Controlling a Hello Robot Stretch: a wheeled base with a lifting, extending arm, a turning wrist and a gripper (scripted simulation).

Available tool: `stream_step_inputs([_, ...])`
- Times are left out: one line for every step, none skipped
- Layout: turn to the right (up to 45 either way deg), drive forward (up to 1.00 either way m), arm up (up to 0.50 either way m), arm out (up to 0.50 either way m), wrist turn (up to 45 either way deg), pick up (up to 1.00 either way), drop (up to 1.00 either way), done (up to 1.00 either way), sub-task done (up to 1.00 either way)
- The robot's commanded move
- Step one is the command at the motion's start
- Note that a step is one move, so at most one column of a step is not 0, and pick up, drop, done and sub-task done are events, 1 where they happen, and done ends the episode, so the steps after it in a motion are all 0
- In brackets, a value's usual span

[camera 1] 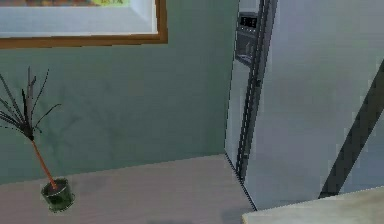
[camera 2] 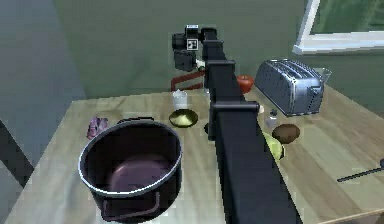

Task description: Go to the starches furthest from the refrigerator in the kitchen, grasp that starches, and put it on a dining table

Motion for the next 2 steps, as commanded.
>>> stream_step_inputs([0.0,0.0,0.0,-0.1,0.0,0.0,0.0,0.0,0.0])
stream_step_inputs([0.0,0.0,0.0,0.0,0.0,0.0,0.0,1.0,0.0])
